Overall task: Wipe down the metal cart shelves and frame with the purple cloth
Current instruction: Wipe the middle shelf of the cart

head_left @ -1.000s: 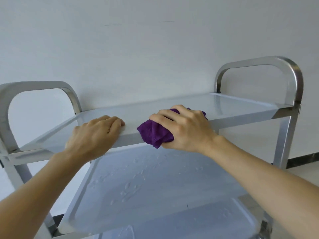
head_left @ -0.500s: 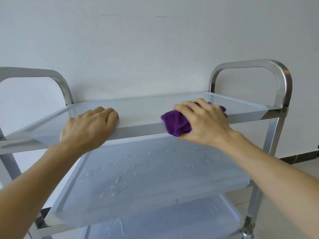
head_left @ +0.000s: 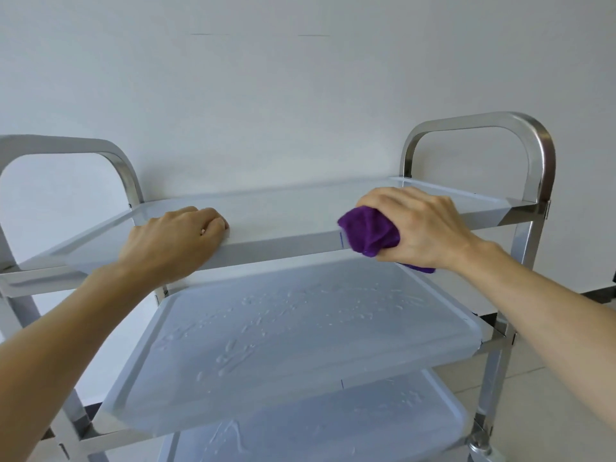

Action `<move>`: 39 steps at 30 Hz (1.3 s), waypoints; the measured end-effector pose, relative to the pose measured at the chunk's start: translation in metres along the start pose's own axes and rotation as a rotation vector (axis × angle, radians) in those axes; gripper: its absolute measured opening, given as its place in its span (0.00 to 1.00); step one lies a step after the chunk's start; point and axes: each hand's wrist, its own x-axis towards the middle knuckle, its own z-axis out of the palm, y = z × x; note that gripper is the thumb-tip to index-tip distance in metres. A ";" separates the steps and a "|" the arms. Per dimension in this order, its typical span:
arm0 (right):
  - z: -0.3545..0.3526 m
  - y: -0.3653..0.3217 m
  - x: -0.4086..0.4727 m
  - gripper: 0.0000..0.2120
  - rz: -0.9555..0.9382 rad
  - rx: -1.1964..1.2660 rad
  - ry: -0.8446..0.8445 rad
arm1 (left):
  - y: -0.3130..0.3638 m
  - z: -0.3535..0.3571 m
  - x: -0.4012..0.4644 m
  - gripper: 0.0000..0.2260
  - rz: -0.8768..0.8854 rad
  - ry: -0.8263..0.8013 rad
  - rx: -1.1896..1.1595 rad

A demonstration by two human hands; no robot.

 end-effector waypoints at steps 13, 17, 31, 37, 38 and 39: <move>-0.024 0.057 -0.038 0.38 0.234 -0.060 -0.163 | 0.178 0.030 0.027 0.18 0.358 0.026 -0.200; -0.040 0.109 -0.066 0.38 0.381 -0.113 -0.241 | 0.166 0.047 0.026 0.17 0.427 0.125 -0.019; -0.014 0.070 -0.100 0.35 0.468 -0.060 0.135 | 0.189 0.043 0.031 0.36 0.353 0.089 0.101; -0.047 0.093 -0.128 0.30 0.724 0.399 0.332 | 0.270 0.057 0.031 0.32 0.520 0.063 -0.014; -0.052 0.104 -0.132 0.28 0.819 0.444 0.367 | 0.277 0.061 0.031 0.32 0.538 0.061 0.007; -0.055 0.117 -0.136 0.25 0.907 0.461 0.390 | 0.281 0.066 0.032 0.31 0.543 0.071 0.027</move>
